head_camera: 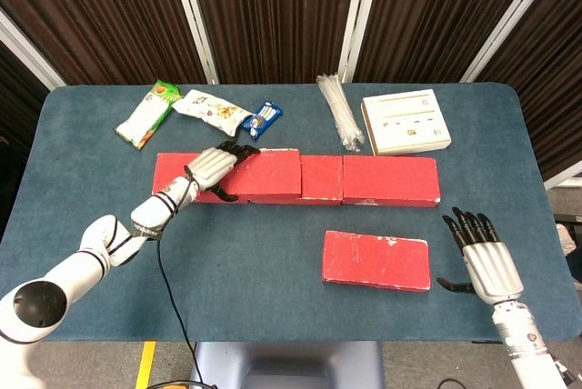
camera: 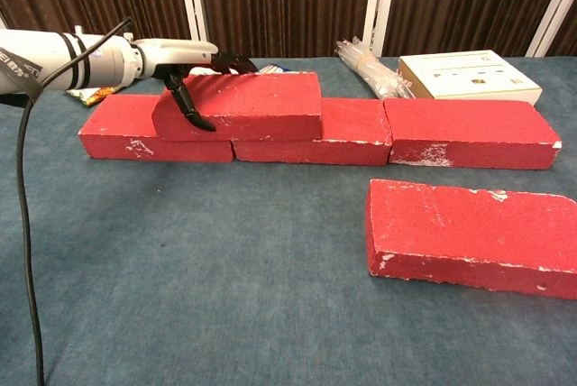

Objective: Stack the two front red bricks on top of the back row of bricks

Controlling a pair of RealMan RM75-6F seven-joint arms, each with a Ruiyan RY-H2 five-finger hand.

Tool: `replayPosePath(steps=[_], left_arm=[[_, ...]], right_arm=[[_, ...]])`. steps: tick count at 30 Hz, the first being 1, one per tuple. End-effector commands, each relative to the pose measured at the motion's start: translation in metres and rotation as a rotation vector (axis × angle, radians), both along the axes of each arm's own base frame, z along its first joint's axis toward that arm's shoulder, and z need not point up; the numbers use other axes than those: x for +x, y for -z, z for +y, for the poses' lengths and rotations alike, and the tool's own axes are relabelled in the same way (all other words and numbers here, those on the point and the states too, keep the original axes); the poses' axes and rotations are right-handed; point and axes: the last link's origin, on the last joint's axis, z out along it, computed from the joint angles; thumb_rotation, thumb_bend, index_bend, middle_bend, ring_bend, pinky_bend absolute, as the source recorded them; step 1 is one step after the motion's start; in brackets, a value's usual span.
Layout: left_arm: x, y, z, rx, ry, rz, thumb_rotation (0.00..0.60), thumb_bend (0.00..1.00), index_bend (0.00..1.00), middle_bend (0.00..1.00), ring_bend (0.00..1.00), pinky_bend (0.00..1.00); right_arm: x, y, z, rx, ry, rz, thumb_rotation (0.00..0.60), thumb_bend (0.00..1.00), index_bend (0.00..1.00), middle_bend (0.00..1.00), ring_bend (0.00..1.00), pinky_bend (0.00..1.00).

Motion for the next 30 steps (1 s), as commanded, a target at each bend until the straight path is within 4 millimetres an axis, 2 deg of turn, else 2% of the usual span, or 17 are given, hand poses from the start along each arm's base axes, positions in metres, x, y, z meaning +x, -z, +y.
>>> replayPosePath(steps=[1, 3, 6, 23, 30], left_arm=[[0.000, 0.000, 0.000, -0.002, -0.005, 0.005, 0.600, 0.25, 0.00, 0.22, 0.05, 0.02], [0.000, 0.000, 0.000, -0.005, -0.008, 0.010, 0.600, 0.25, 0.00, 0.11, 0.01, 0.00], [0.001, 0.000, 0.000, -0.006, -0.006, 0.005, 0.600, 0.26, 0.00, 0.01, 0.00, 0.00], [0.002, -0.003, -0.004, -0.020, 0.009, 0.015, 0.600, 0.26, 0.00, 0.00, 0.00, 0.00], [0.006, -0.017, -0.016, 0.002, 0.086, 0.006, 0.600, 0.26, 0.00, 0.00, 0.00, 0.00]], right_arm=[[0.000, 0.000, 0.000, 0.001, 0.001, 0.001, 0.551, 0.08, 0.00, 0.00, 0.00, 0.00], [0.000, 0.000, -0.001, 0.002, 0.003, 0.000, 0.552, 0.08, 0.00, 0.00, 0.00, 0.00], [0.000, 0.000, 0.000, 0.002, 0.001, -0.002, 0.551, 0.09, 0.00, 0.00, 0.00, 0.00], [0.001, 0.001, -0.001, -0.003, 0.001, -0.002, 0.552, 0.09, 0.00, 0.00, 0.00, 0.00], [0.003, 0.004, -0.001, 0.009, -0.021, -0.009, 0.553, 0.09, 0.00, 0.00, 0.00, 0.00]])
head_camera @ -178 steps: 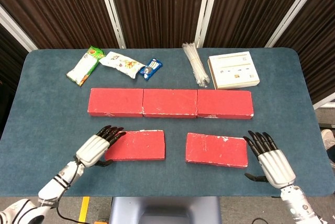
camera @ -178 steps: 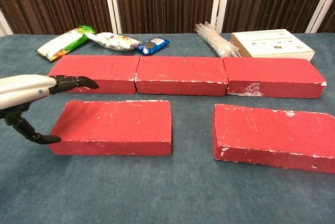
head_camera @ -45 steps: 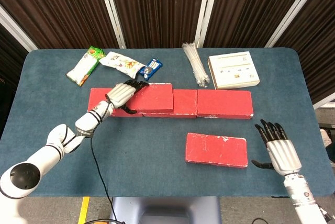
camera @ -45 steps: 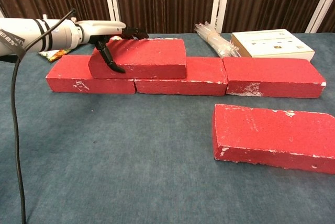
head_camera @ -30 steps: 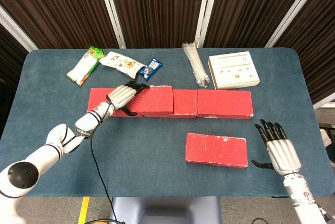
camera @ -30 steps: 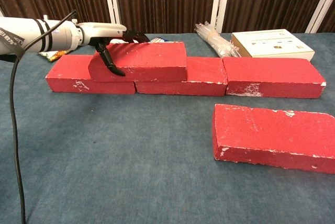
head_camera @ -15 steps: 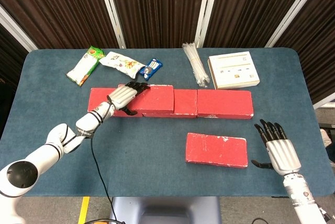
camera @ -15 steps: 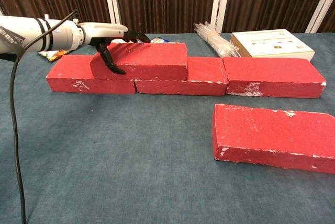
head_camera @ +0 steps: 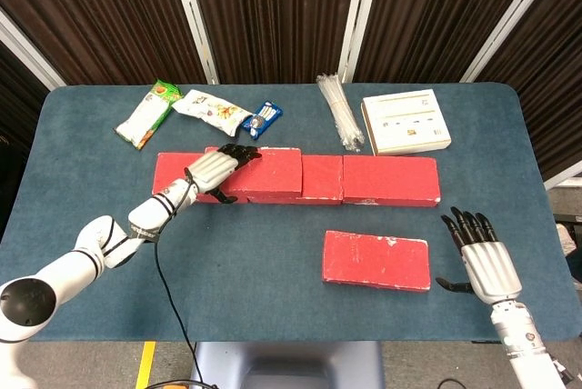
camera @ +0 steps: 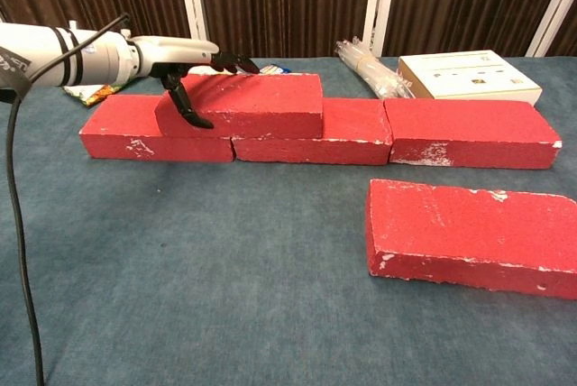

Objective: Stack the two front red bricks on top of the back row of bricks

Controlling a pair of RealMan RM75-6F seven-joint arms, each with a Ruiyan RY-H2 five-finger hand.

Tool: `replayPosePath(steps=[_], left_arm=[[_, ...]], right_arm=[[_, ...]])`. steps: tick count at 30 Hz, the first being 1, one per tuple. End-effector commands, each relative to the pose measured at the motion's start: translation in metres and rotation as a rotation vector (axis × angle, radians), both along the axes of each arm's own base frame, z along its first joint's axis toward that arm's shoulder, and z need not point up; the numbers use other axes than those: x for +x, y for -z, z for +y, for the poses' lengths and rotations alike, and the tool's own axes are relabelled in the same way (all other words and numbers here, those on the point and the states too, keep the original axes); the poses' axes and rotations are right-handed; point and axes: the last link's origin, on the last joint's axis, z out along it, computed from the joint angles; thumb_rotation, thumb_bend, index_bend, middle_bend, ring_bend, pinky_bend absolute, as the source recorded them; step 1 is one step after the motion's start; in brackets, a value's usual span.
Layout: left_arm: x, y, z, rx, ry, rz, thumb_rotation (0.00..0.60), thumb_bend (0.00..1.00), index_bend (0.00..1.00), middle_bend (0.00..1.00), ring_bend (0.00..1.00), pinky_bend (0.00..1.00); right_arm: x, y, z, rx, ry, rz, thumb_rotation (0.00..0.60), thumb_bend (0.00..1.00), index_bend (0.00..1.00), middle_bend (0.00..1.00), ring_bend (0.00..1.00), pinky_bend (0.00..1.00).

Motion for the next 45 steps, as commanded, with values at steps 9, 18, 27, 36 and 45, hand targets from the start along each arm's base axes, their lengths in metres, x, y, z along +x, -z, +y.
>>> replayPosePath(steps=[9, 18, 27, 36, 45], left_arm=[[-0.051, -0.060, -0.086, 0.120, 0.133, -0.010, 0.600, 0.25, 0.00, 0.00, 0.00, 0.00], [-0.135, -0.084, -0.211, 0.194, -0.039, -0.038, 0.600, 0.25, 0.00, 0.00, 0.00, 0.00], [-0.161, -0.092, -0.226, 0.272, -0.089, -0.084, 0.600, 0.25, 0.00, 0.00, 0.00, 0.00], [-0.176, -0.089, -0.225, 0.259, -0.137, -0.171, 0.600, 0.26, 0.00, 0.00, 0.00, 0.00], [-0.183, -0.089, -0.221, 0.273, -0.146, -0.199, 0.600, 0.25, 0.00, 0.00, 0.00, 0.00]], right_arm=[[0.011, 0.036, -0.012, 0.157, -0.031, -0.149, 0.551, 0.08, 0.00, 0.00, 0.00, 0.00], [0.051, 0.093, -0.030, 0.337, -0.053, -0.196, 0.551, 0.08, 0.00, 0.00, 0.00, 0.00], [0.071, 0.118, -0.030, 0.334, -0.022, -0.155, 0.552, 0.08, 0.00, 0.00, 0.00, 0.00], [0.076, 0.125, -0.037, 0.327, 0.021, -0.117, 0.549, 0.11, 0.01, 0.00, 0.00, 0.05], [0.078, 0.131, -0.042, 0.315, 0.037, -0.082, 0.592, 0.26, 0.48, 0.37, 0.27, 0.52]])
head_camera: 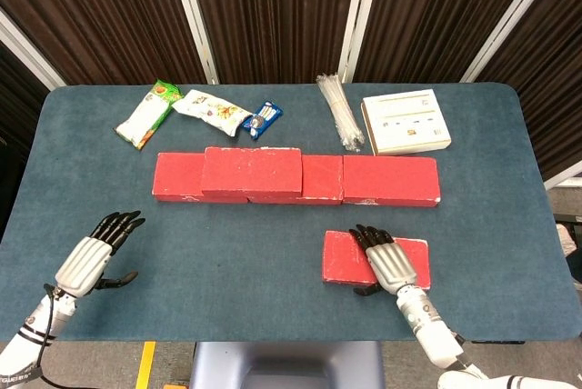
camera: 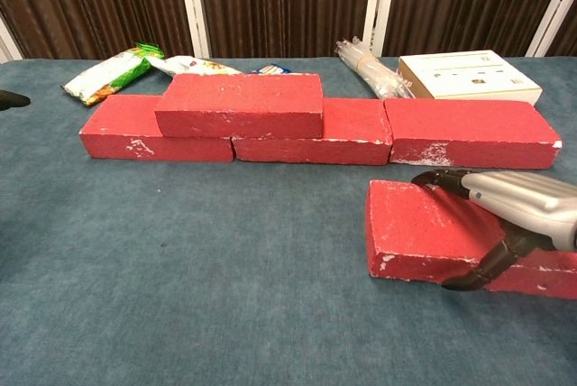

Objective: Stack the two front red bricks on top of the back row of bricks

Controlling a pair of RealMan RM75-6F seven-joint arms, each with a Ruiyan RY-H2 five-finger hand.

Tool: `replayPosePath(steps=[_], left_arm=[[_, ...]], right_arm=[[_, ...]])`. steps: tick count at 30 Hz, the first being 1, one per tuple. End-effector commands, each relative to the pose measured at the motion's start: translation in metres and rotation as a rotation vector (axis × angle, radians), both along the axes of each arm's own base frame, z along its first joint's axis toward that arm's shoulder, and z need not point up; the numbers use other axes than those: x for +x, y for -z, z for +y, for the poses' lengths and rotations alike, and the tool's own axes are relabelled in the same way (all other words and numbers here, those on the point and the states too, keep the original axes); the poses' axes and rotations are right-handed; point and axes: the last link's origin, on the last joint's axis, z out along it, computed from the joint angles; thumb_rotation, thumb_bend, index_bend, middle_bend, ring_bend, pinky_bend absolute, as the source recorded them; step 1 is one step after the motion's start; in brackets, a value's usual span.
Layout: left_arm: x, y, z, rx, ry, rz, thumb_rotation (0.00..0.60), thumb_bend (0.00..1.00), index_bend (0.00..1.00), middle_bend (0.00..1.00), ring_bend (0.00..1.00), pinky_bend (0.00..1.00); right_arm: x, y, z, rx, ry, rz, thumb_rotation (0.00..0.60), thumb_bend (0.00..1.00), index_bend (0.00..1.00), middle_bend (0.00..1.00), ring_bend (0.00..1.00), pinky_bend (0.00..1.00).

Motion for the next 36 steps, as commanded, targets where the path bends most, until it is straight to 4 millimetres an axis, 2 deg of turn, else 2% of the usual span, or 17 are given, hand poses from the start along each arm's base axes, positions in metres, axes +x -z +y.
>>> replayPosePath(steps=[1, 2, 5, 11, 14, 17, 21, 24, 27, 30, 36], left_arm=[[-0.001, 0.000, 0.001, 0.001, -0.004, 0.001, 0.600, 0.25, 0.00, 0.00, 0.00, 0.00], [-0.002, 0.000, 0.001, 0.002, -0.007, 0.003, 0.600, 0.26, 0.00, 0.00, 0.00, 0.00], [-0.004, 0.000, 0.003, 0.002, -0.016, 0.003, 0.600, 0.26, 0.00, 0.00, 0.00, 0.00], [-0.005, -0.001, 0.004, 0.004, -0.028, 0.006, 0.600, 0.26, 0.00, 0.00, 0.00, 0.00], [-0.006, 0.001, 0.004, 0.001, -0.033, 0.017, 0.600, 0.26, 0.00, 0.00, 0.00, 0.00], [-0.008, 0.004, 0.007, 0.000, -0.050, 0.035, 0.600, 0.26, 0.00, 0.00, 0.00, 0.00], [-0.009, 0.007, 0.009, 0.007, -0.067, 0.055, 0.600, 0.26, 0.00, 0.00, 0.00, 0.00], [-0.010, 0.009, 0.010, 0.009, -0.073, 0.069, 0.600, 0.26, 0.00, 0.00, 0.00, 0.00], [-0.012, 0.010, 0.013, 0.016, -0.086, 0.085, 0.600, 0.26, 0.00, 0.00, 0.00, 0.00], [-0.012, 0.010, 0.014, 0.033, -0.089, 0.095, 0.600, 0.26, 0.00, 0.00, 0.00, 0.00], [-0.014, 0.008, 0.015, 0.080, -0.091, 0.113, 0.600, 0.27, 0.00, 0.00, 0.00, 0.00]], right_arm=[[0.000, 0.001, 0.000, -0.010, 0.000, 0.015, 0.600, 0.27, 0.52, 0.41, 0.31, 0.55], [0.000, 0.001, -0.001, -0.012, 0.001, 0.018, 0.600, 0.28, 0.58, 0.45, 0.37, 0.60], [0.002, -0.003, -0.004, -0.038, -0.005, 0.018, 0.600, 0.30, 0.64, 0.49, 0.41, 0.62], [0.021, -0.026, -0.021, -0.138, -0.115, 0.001, 0.600, 0.31, 0.65, 0.49, 0.42, 0.62], [0.036, -0.040, -0.044, -0.183, -0.188, 0.013, 0.600, 0.31, 0.67, 0.51, 0.44, 0.62], [0.057, -0.054, -0.075, -0.216, -0.248, 0.018, 0.600, 0.31, 0.67, 0.51, 0.44, 0.62], [0.073, -0.068, -0.114, -0.217, -0.279, 0.016, 0.600, 0.31, 0.66, 0.51, 0.44, 0.60], [0.077, -0.075, -0.143, -0.161, -0.273, 0.026, 0.600, 0.31, 0.64, 0.51, 0.43, 0.56], [0.075, -0.076, -0.171, -0.099, -0.226, 0.048, 0.600, 0.31, 0.61, 0.51, 0.38, 0.47], [0.067, -0.073, -0.193, -0.072, -0.197, 0.104, 0.600, 0.31, 0.59, 0.51, 0.36, 0.46], [0.057, -0.069, -0.212, -0.070, -0.146, 0.062, 0.600, 0.31, 0.58, 0.51, 0.36, 0.46]])
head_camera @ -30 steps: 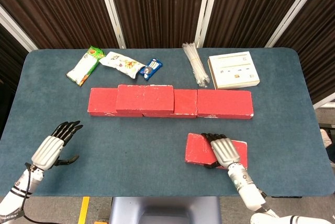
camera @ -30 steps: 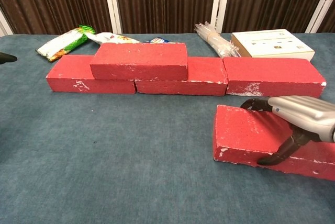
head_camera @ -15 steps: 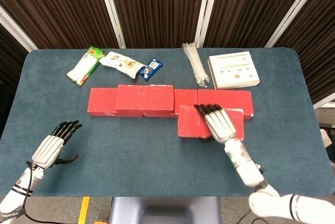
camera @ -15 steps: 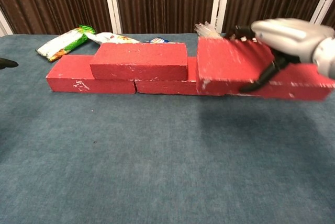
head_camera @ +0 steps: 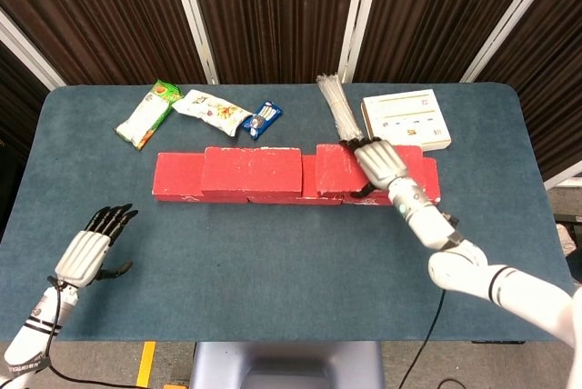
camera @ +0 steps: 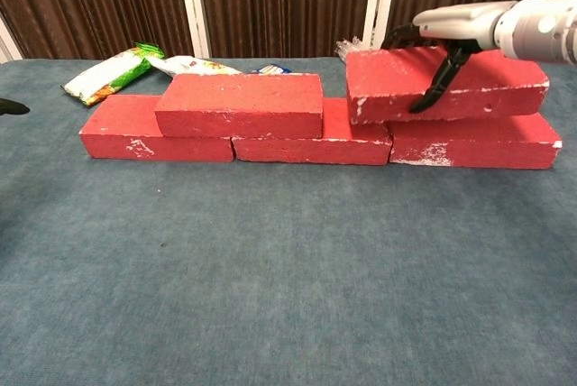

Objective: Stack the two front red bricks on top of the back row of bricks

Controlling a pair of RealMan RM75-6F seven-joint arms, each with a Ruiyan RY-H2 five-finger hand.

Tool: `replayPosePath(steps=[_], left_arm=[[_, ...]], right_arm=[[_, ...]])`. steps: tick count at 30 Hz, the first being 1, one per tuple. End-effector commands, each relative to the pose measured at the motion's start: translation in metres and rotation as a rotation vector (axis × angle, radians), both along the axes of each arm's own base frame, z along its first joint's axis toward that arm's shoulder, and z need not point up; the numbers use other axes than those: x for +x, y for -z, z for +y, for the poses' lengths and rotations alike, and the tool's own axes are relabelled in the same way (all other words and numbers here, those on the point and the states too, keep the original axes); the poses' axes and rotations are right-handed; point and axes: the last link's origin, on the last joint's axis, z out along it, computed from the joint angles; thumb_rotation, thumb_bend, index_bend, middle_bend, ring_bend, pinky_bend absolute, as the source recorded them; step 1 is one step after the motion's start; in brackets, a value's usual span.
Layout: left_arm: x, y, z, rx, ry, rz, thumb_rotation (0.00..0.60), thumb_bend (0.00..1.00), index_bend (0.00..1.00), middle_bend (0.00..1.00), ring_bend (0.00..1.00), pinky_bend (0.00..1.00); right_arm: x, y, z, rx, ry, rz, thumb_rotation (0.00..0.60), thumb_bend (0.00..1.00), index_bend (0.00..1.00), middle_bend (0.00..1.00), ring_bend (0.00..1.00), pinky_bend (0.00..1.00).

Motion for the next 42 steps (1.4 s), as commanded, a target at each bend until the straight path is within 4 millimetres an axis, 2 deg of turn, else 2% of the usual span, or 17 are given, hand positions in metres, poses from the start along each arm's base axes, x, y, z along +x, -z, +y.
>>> replayPosePath(steps=[1, 12, 24, 31, 42], left_arm=[[-0.001, 0.000, 0.000, 0.013, -0.003, 0.004, 0.600, 0.26, 0.00, 0.00, 0.00, 0.00], [-0.003, 0.002, 0.002, 0.013, -0.018, 0.017, 0.600, 0.26, 0.00, 0.00, 0.00, 0.00], [-0.004, 0.002, 0.003, 0.007, -0.023, 0.018, 0.600, 0.26, 0.00, 0.00, 0.00, 0.00], [-0.004, 0.002, 0.003, 0.001, -0.023, 0.014, 0.600, 0.26, 0.00, 0.00, 0.00, 0.00], [-0.005, 0.003, 0.004, -0.006, -0.024, 0.014, 0.600, 0.26, 0.00, 0.00, 0.00, 0.00]], right_arm=[[0.002, 0.004, -0.016, 0.030, 0.035, -0.054, 0.600, 0.31, 0.58, 0.51, 0.36, 0.45], [0.000, 0.014, -0.022, 0.078, 0.024, -0.075, 0.600, 0.31, 0.57, 0.51, 0.36, 0.45], [-0.003, 0.023, -0.020, 0.111, 0.014, -0.083, 0.600, 0.31, 0.55, 0.51, 0.36, 0.45], [-0.003, 0.025, -0.023, 0.100, 0.016, -0.087, 0.600, 0.31, 0.48, 0.49, 0.33, 0.43], [-0.004, 0.029, -0.024, 0.107, 0.029, -0.079, 0.600, 0.31, 0.31, 0.38, 0.23, 0.39]])
